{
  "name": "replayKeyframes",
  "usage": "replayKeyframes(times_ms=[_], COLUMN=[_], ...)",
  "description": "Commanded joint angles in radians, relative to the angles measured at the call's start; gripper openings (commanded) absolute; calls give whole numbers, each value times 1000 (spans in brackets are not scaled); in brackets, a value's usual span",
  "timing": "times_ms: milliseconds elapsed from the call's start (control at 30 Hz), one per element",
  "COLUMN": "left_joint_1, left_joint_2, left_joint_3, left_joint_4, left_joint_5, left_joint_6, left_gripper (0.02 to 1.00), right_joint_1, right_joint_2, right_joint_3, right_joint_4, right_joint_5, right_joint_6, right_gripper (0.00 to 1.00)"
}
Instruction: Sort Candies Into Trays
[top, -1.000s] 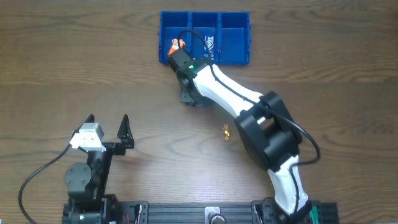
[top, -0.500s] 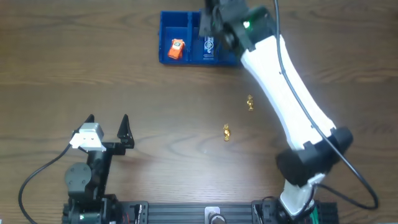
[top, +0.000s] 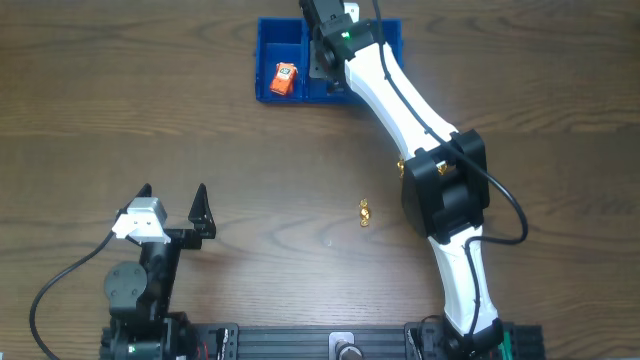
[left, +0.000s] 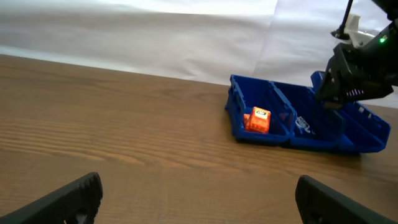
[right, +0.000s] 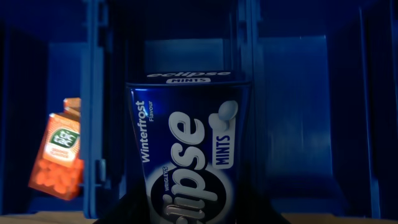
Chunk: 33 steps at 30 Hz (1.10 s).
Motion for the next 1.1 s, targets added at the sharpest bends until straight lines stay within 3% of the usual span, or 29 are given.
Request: replayKeyframes(times_ms=[33, 133, 200, 267, 333, 467, 633, 800, 1100], left_joint_1=[2, 2, 2, 2, 2, 2, 2, 2, 2], left_joint_2=[-6, -6, -6, -6, -6, -6, -6, -6, -6], left_joint_3=[-19, -19, -19, -19, -19, -19, -19, -19, -19], left_joint_4=[-33, -33, -33, -33, -33, -33, -33, -33, -33], left_joint_5=[22, 22, 22, 21, 22, 21, 22, 21, 21], left_joint_6=[-4, -4, -4, -4, -4, -4, -4, -4, -4], left_gripper=[996, 998, 998, 998, 998, 998, 998, 996, 998], right_joint_1=[-8, -8, -8, -8, -8, -7, -6, -6, 38], right_joint_2=[6, 6, 6, 6, 6, 6, -24, -150, -467], right_joint_3=[11, 11, 11, 11, 11, 11, 12, 12, -103], right_joint_4=[14, 23, 24, 23, 25, 31, 18, -45, -377], right_joint_5=[2, 2, 2, 1, -7, -14, -58, -53, -6], right_joint_6=[-16, -16, -16, -16, -16, -16, -16, -21, -3], right_gripper=[169, 183, 253, 397, 612, 739, 763, 812, 879])
